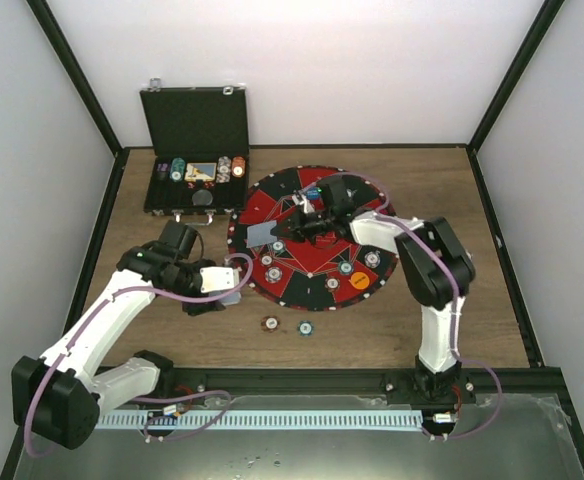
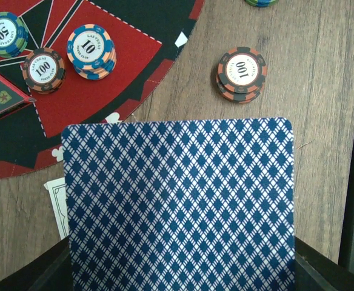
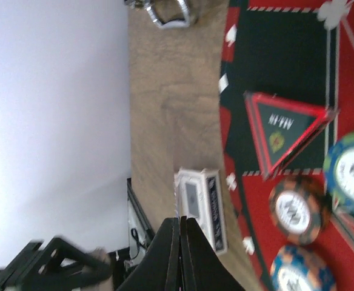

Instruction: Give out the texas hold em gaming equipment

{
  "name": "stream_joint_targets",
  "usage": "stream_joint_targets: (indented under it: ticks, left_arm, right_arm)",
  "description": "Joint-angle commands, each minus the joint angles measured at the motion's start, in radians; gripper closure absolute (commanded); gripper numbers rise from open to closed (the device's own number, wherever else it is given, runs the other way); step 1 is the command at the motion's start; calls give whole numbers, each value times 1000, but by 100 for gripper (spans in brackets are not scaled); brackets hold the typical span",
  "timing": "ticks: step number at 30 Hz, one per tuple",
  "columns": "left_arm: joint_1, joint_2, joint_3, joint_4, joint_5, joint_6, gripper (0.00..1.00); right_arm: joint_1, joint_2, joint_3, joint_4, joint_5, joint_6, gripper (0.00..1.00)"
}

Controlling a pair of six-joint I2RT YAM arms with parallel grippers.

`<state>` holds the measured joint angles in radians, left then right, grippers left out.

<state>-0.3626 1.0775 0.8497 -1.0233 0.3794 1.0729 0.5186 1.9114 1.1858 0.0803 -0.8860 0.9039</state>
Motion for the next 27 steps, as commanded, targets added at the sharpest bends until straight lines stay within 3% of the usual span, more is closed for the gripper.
stream_joint_targets:
  ticks: [1, 8, 15, 24, 27]
  left_arm:
    - [1, -10, 36, -14, 28, -14, 92]
    - [1, -6, 33, -11, 52, -27, 92]
    - [1, -13, 34, -22, 61, -34, 93]
    - [1, -19, 38, -28, 58, -38, 93]
    - [1, -22, 38, -31, 56, -40, 93]
  right_arm:
    - [11, 159, 183, -120, 24, -44, 99]
    - [36, 362, 414, -180, 72, -24, 99]
    - [52, 493, 656, -388, 176, -105, 97]
    - [52, 428, 680, -525, 291, -194, 70]
    - [52, 352, 654, -550, 337, -215, 52]
